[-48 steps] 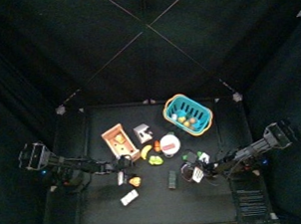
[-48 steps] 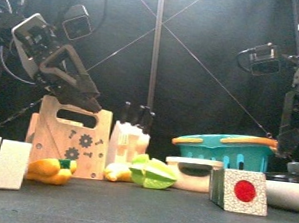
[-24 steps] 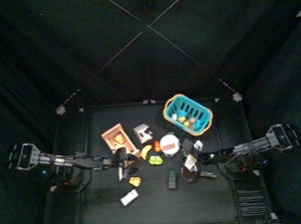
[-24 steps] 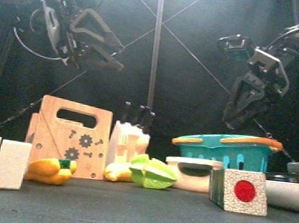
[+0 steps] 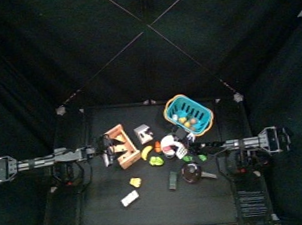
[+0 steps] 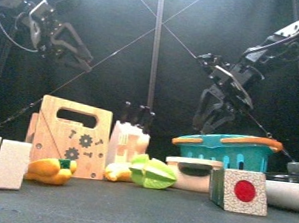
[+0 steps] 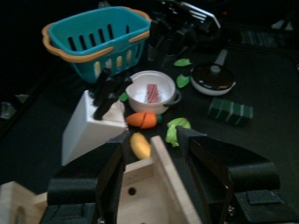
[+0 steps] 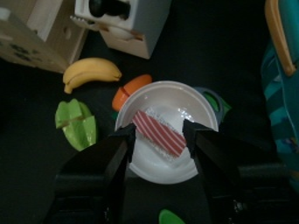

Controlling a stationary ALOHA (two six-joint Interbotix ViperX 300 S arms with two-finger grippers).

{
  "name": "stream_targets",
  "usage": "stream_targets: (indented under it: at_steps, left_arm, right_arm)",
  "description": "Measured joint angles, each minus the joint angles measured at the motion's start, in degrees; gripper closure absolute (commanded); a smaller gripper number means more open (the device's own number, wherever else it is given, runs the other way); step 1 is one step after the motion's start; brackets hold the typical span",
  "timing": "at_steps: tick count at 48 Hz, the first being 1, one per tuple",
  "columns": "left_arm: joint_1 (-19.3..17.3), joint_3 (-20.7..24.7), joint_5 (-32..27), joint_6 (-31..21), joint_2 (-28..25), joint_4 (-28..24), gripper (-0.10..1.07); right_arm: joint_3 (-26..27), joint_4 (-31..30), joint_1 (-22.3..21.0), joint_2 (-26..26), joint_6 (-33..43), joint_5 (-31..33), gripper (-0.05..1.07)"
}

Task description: Grab salmon sushi

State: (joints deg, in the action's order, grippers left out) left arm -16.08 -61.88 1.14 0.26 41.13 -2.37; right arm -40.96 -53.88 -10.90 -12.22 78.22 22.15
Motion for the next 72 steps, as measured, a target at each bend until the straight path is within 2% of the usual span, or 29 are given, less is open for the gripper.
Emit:
stream_targets:
  at_steps: [7, 12, 19, 23, 28, 32, 37, 48, 72]
  left_arm:
    - [-0.35, -1.49, -0.26, -0.09, 0.88, -0.79, 0.13]
    - [-0.35, -1.93, -0.35, -0.09, 2.02, -1.23, 0.13]
    - [-0.35, -3.16, 0.09, -0.26, 2.46, -0.88, 0.13]
    - [-0.35, -3.52, 0.35, -0.35, 2.55, -0.26, 0.13]
    - [-0.35, -3.96, 0.62, -0.44, 2.55, -0.18, 0.13]
    - [-0.35, -4.31, 0.79, -0.44, 2.55, -0.09, 0.13]
    - [-0.35, -4.57, 0.79, -0.35, 2.55, 0.35, 0.13]
    - [-0.44, -5.01, 0.79, -0.44, 2.55, 0.62, 0.13]
    - [-0.62, -5.36, 0.79, -0.35, 2.55, 0.62, 0.13]
  right_arm:
    - [6.42, 11.43, -2.46, 1.41, -10.72, 5.8, 0.19]
    - [10.55, 24.61, -3.34, 2.72, -29.44, 11.25, 0.19]
    - [12.92, 45.0, -5.89, 5.27, -55.46, 13.18, 0.19]
    - [12.48, 51.42, -7.47, 6.59, -67.68, 14.5, 0.19]
    - [10.81, 54.14, -7.73, 7.91, -78.4, 14.85, 0.19]
    - [9.67, 54.32, -7.73, 9.49, -81.56, 14.85, 0.18]
    - [9.32, 53.88, -7.73, 12.13, -81.56, 14.77, 0.17]
    - [9.32, 49.48, -7.82, 14.94, -81.47, 14.15, 0.0]
    - [9.32, 46.14, -7.65, 18.9, -81.91, 12.83, 0.01]
